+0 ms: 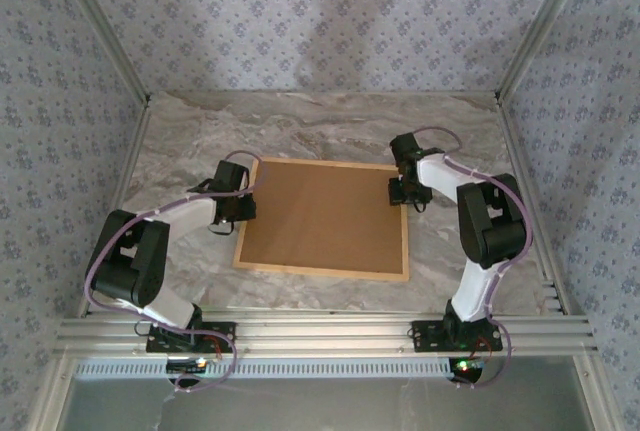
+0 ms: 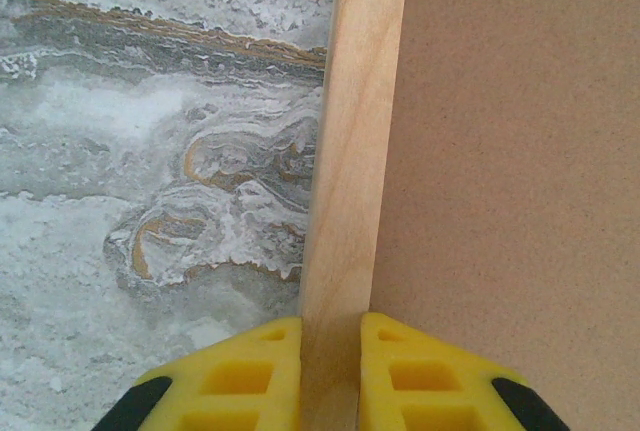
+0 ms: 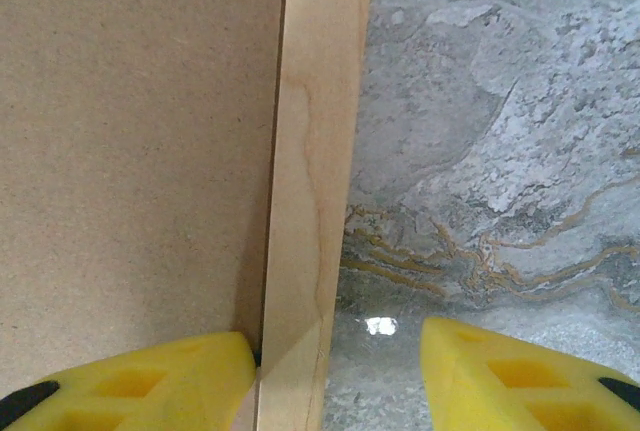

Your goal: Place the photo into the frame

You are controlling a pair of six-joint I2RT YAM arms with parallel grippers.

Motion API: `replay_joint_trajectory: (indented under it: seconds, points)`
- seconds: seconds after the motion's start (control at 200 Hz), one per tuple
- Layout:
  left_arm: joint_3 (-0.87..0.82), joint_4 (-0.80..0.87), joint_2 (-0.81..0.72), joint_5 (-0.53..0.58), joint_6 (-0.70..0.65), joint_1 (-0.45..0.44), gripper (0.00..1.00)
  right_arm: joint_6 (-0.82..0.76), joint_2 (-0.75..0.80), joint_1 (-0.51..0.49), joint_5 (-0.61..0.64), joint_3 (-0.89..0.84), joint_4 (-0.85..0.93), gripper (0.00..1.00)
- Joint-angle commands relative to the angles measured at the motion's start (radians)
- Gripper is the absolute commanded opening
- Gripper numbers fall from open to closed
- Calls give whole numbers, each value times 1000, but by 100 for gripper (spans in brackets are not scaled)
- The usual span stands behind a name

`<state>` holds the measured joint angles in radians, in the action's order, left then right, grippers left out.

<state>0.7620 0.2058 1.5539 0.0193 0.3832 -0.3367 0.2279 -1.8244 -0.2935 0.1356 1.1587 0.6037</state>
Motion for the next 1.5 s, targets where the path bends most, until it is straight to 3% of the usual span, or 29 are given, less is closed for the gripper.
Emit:
replay_joint_trajectory:
  seconds: [0.0, 0.31, 0.59, 0.945, 1.494]
  points:
    - [-51, 55, 64, -59, -2, -16, 17, 17, -70, -56, -140, -3, -40, 55]
    - [-49, 56, 57, -57, -2, -16, 18, 9, -52, -55, -151, 18, -8, 56]
    - [-53, 67, 42, -38, 2, -16, 19, 0, 118, 9, -129, -65, 103, 60]
    - [-52, 79, 27, -24, -1, -16, 19, 57, 310, 21, -178, -228, 171, 55]
    - [-49, 70, 38, -30, 0, -16, 19, 75, 330, -2, -204, -314, 165, 49]
